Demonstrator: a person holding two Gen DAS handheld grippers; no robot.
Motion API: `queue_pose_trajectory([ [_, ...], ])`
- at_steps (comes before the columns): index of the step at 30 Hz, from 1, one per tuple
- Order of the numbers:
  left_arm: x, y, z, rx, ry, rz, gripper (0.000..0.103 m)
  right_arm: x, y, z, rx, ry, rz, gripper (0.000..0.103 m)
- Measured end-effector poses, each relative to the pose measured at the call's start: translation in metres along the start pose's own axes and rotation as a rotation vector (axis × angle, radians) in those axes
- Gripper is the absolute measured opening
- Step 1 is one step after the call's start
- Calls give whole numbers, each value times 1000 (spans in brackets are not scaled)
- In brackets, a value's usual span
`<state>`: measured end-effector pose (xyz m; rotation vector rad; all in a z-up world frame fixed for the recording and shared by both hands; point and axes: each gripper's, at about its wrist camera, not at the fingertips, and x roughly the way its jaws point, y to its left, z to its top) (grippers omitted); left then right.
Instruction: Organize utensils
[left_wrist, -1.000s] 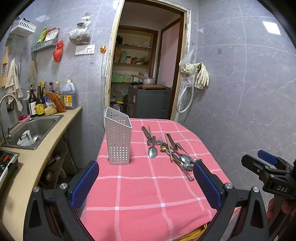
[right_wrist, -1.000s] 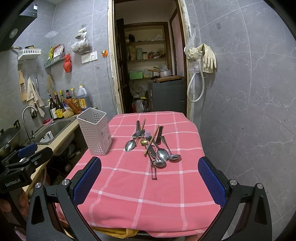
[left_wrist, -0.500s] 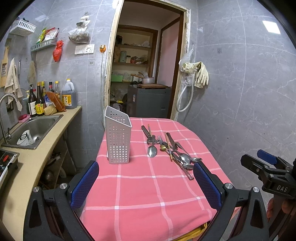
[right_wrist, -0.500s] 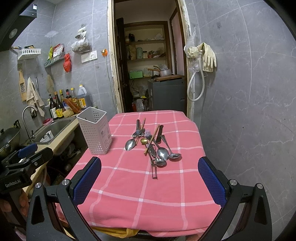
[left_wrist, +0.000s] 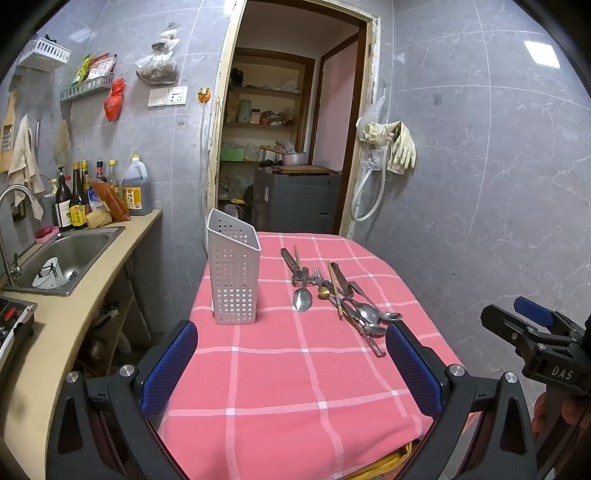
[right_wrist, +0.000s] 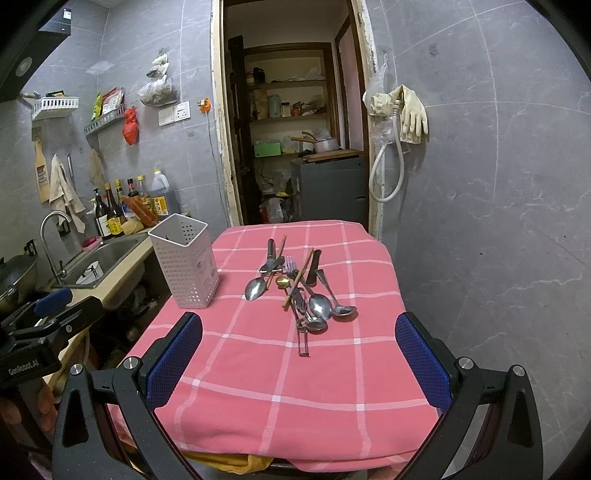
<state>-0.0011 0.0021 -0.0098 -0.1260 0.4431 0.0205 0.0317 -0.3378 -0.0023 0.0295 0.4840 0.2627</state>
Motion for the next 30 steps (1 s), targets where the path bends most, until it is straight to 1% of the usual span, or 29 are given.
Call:
queue_pose_trajectory([
  [11, 1, 1, 2, -4, -7, 0, 102, 1, -3, 3, 0, -11, 3, 102],
  [13, 2, -12, -5, -9, -16, -4, 102, 1, -7, 7, -3, -22, 2, 102],
  [17, 3, -18, -3, 0, -36, -5, 102, 3, -11, 17, -6, -47, 9, 102],
  [23, 19, -36, 11, 19, -69, -23, 102, 14, -25, 44, -2, -96, 8, 102],
  [30, 63, -53, 39, 35, -88, -44, 102, 48, -49, 84, -2, -145, 9, 102],
])
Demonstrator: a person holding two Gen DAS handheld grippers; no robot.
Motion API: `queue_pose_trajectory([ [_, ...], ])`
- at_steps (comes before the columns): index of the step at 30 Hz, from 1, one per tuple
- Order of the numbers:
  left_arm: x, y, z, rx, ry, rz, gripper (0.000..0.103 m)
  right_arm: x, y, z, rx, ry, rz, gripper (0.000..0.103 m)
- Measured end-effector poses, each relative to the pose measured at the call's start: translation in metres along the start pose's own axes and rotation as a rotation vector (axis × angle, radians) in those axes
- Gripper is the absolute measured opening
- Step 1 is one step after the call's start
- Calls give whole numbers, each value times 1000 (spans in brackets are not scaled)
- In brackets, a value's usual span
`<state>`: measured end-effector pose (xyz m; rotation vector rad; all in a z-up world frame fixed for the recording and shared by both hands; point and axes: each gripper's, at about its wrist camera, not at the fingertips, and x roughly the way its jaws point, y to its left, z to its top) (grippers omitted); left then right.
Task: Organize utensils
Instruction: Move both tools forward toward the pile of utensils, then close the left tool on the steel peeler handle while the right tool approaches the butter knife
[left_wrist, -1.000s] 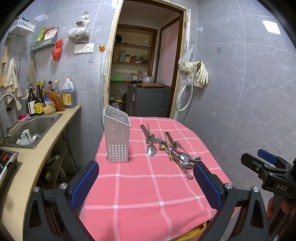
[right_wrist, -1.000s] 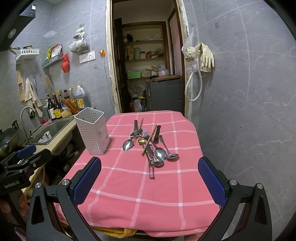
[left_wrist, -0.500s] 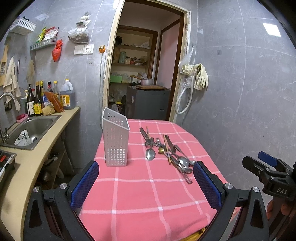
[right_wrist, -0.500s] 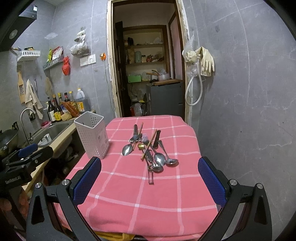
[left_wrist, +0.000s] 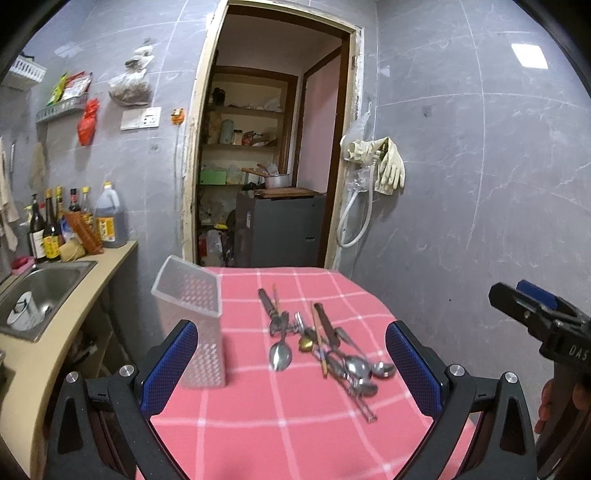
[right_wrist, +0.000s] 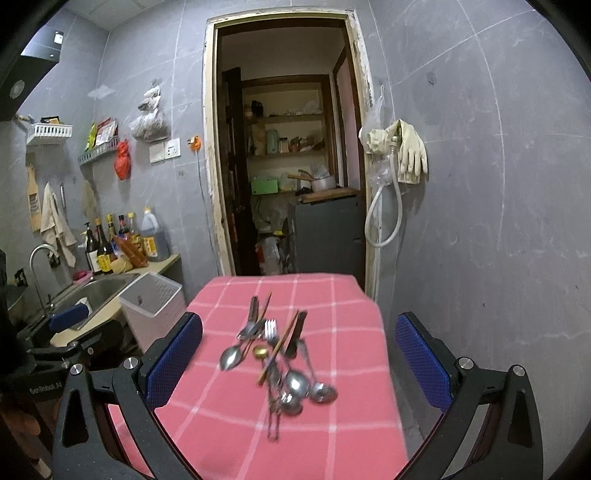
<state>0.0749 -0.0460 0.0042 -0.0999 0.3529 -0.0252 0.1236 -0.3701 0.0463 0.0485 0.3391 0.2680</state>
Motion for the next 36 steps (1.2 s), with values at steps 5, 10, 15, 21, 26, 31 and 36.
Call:
queue_pose_trajectory([
  [5, 40, -15, 18, 2, -18, -6, 102, 45, -21, 20, -7, -4, 13, 102],
  [10, 83, -22, 34, 4, -20, -3, 102, 95, -41, 27, -2, 18, 21, 102],
  [15, 133, -29, 39, 1, 14, 12, 102, 145, -62, 27, -1, 55, 35, 102],
  [21, 194, -26, 33, -21, 99, 37, 102, 211, -82, 19, 3, 116, 76, 102],
  [26, 240, -13, 21, -64, 192, 78, 102, 264, -88, 7, -1, 175, 129, 102],
  [31, 272, -2, 12, -100, 260, 95, 102, 308, -86, -11, 33, 253, 193, 102],
  [36, 298, 9, 8, -148, 309, 104, 100, 348, -81, -29, 72, 327, 267, 102],
])
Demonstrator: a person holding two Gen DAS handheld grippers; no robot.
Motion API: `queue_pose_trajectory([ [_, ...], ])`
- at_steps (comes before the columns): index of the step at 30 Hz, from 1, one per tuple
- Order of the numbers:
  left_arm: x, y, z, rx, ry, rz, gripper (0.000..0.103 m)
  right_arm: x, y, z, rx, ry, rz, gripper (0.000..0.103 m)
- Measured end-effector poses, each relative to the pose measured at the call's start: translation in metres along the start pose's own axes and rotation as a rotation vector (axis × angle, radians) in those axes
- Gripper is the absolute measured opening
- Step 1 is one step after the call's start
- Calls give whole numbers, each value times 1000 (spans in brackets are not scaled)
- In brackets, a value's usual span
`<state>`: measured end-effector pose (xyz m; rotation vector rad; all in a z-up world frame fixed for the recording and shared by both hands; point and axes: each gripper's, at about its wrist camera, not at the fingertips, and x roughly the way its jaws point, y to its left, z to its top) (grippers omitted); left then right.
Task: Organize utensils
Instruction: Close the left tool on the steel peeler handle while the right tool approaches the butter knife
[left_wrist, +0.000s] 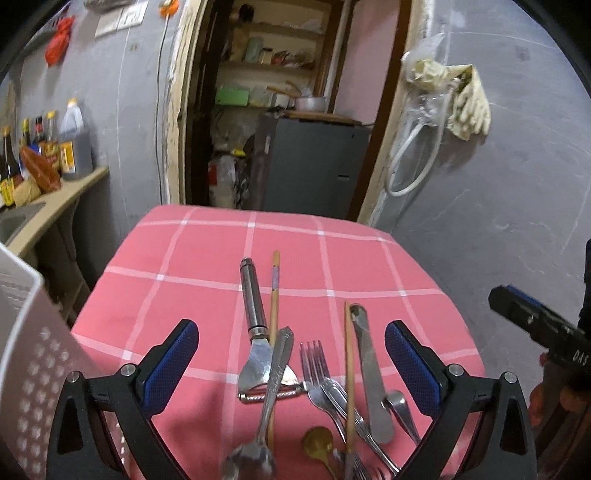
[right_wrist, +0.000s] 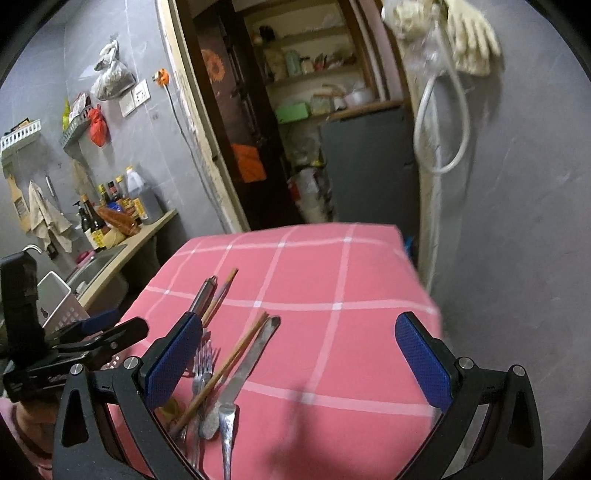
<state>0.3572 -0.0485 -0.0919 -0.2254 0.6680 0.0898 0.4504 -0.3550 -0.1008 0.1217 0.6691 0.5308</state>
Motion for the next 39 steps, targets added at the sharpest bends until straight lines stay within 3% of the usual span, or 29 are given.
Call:
queue_pose_trajectory([
  [2, 12, 3, 3, -24, 24, 7, 96, 18, -1, -4, 15, 34, 33, 99],
  [9, 51, 17, 8, -103, 88, 12, 80, 81, 0, -17, 77, 171, 139, 62],
  [12, 67, 26, 10, -147, 125, 8, 69, 112, 9, -25, 81, 251, 160, 52],
  [17, 92, 41, 17, -228, 187, 17, 49, 139, 28, -35, 28, 314, 118, 49],
  [25, 127, 47, 28, -266, 290, 24, 33, 148, 71, -38, -129, 352, -23, 49],
  [28, 131, 49, 30, -277, 303, 23, 26, 144, 71, -32, -117, 382, -58, 49],
  [31, 131, 48, 29, -269, 322, 25, 18, 142, 73, -27, -80, 414, -74, 40],
  [32, 131, 45, 28, -267, 326, 26, 18, 139, 73, -27, -73, 431, -90, 33],
  [39, 125, 39, 21, -267, 371, -1, 18, 129, 62, -34, -62, 468, -55, 30],
])
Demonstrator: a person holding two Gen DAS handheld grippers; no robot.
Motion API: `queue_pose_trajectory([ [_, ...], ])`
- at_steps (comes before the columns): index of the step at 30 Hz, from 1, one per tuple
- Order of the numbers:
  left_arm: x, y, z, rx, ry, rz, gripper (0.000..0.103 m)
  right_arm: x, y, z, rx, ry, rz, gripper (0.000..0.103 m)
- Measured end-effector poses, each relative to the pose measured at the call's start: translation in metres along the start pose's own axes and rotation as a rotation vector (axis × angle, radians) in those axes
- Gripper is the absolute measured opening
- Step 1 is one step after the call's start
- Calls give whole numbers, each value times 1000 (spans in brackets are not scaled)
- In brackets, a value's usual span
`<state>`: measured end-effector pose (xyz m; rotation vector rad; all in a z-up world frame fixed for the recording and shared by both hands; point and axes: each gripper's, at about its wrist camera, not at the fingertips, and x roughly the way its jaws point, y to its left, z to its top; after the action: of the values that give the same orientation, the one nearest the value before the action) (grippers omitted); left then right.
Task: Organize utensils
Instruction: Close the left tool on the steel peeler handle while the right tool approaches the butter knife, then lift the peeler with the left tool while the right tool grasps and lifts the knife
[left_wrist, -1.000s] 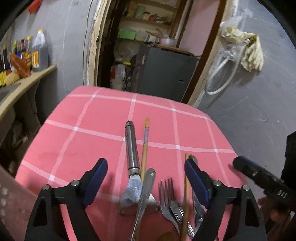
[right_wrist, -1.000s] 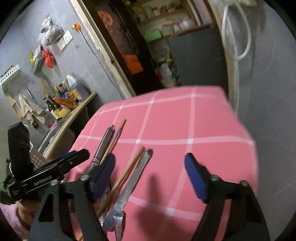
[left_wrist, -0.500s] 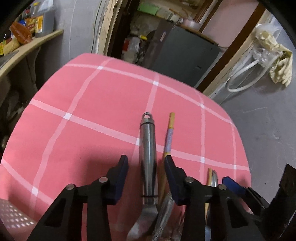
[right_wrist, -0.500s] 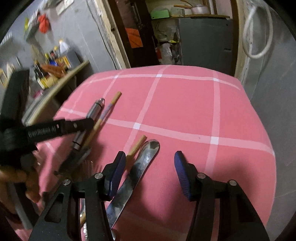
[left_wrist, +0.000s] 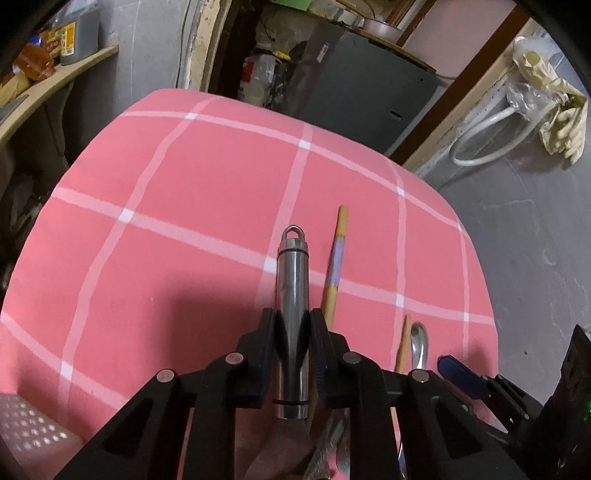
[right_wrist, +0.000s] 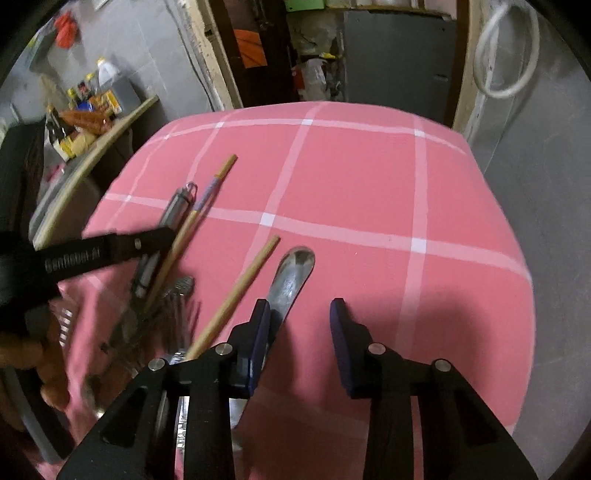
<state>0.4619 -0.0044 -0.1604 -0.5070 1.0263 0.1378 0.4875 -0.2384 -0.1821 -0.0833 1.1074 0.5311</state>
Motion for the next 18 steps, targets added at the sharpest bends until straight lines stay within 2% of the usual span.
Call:
queue_pose_trajectory([
  [4, -6, 2, -12, -17, 15, -3, 18, -2, 2, 2, 18, 3, 0, 33],
  [6, -9, 5, -17, -27, 18, -4, 18, 1, 9, 0, -2, -2, -23, 38],
  [10, -10, 9, -22, -40, 21, -24, 18, 7, 33, -4, -123, -1, -163, 39],
  [13, -8, 8, -23, -28, 19, -27, 18, 7, 35, 1, -92, 28, -177, 36],
  [18, -9, 6, -26, -18, 48, -33, 18, -5, 27, 2, -51, 79, -135, 21],
])
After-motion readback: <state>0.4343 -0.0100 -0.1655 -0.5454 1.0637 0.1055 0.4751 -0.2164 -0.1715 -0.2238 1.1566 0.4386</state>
